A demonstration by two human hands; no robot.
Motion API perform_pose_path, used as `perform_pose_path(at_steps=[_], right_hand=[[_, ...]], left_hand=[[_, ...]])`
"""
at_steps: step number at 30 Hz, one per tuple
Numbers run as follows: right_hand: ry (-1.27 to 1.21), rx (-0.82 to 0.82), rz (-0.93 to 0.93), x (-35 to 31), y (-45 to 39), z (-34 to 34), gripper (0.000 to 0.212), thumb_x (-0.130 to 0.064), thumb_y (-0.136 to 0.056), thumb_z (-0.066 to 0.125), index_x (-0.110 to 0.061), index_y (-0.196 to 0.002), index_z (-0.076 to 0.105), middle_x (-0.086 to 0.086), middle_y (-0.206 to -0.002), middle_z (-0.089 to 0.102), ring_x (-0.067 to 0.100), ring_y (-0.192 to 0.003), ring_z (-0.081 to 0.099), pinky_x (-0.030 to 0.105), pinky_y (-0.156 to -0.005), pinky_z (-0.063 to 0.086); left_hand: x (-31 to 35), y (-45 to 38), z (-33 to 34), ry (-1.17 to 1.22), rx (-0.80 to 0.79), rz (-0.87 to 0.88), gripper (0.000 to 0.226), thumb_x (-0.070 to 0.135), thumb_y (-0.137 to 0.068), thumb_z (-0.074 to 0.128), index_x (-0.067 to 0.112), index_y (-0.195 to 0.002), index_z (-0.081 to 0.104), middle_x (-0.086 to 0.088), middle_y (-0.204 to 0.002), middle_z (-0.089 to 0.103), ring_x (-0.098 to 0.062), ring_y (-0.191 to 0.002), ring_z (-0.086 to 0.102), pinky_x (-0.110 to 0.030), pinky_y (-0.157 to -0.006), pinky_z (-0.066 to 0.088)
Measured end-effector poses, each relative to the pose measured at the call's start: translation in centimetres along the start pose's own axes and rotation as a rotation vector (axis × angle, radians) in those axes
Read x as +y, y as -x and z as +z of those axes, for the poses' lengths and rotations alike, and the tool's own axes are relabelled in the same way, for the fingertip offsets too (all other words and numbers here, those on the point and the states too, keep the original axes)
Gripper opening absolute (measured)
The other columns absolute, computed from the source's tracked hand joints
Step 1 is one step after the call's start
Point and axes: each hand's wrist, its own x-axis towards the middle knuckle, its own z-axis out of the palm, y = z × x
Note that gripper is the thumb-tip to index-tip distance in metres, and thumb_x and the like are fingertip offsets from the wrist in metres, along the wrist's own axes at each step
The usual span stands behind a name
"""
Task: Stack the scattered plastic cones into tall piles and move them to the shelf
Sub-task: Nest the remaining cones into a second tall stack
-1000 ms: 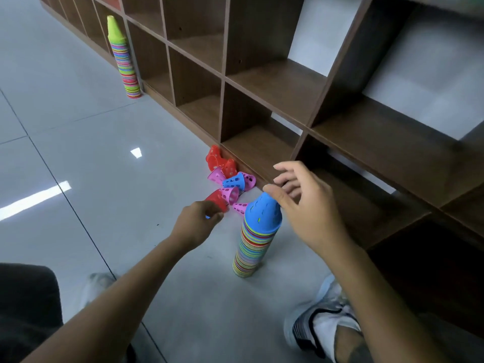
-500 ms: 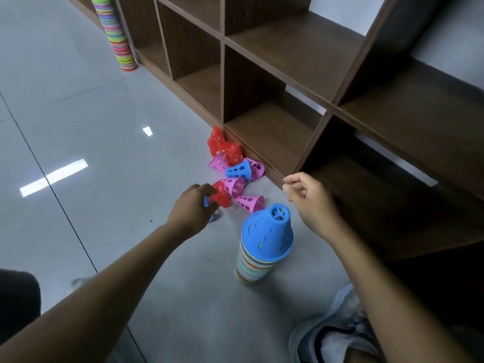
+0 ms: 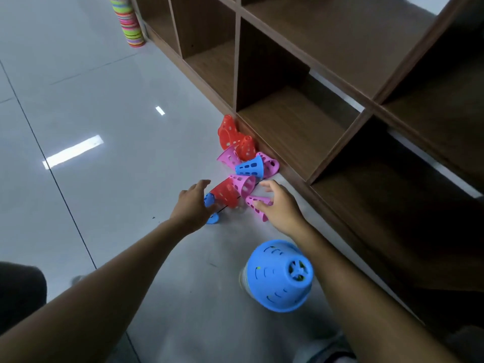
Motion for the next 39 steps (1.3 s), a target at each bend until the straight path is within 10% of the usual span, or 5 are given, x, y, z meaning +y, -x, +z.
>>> perform_pose_path(at_steps=[13, 21, 39], right_hand=[[-0.005, 0.100, 0.119, -1.7, -5.1, 3.7, 0.026, -0.033, -0.089, 0.070, -0.017, -0.109, 0.064, -0.003, -0.105, 0.067, 0.018, -0.097, 0.063, 0.039, -0.086, 0.056], [-0.002, 0.102, 0.192, -1.6, -6.4, 5.1, 0.027, -0.029, -0.093, 0.065, -0.007, -0.078, 0.067, 0.005, -0.075, 0.069, 0.023, -0.074, 0.065, 0.032, -0.067, 0.053], [0.009, 0.207, 0.202, -1.5, -3.9, 1.6, 0.028, -0.009, -0.085, 0.049, -0.003, -0.058, 0.044, 0.004, -0.054, 0.041, 0.017, -0.053, 0.033, 0.031, -0.049, 0.028]], left_hand=[[-0.8, -2.2, 1.9, 0.024, 0.010, -0.048, 0.069, 0.036, -0.088, 0.074, 0.027, -0.146, 0.038, -0.002, -0.148, 0.048, -0.026, -0.131, 0.041, -0.043, -0.101, 0.043], [-1.1, -3.3, 3.0, 0.066, 0.064, 0.039, 0.033, 0.025, -0.096, 0.063, 0.030, -0.123, 0.046, 0.005, -0.137, 0.054, -0.020, -0.125, 0.040, -0.035, -0.087, 0.045], [0.4, -1.9, 0.7, 0.322, 0.245, -0.030, 0.005, 0.019, -0.089, 0.070, 0.020, -0.094, 0.072, 0.014, -0.082, 0.067, -0.001, -0.072, 0.061, -0.014, -0.062, 0.041]])
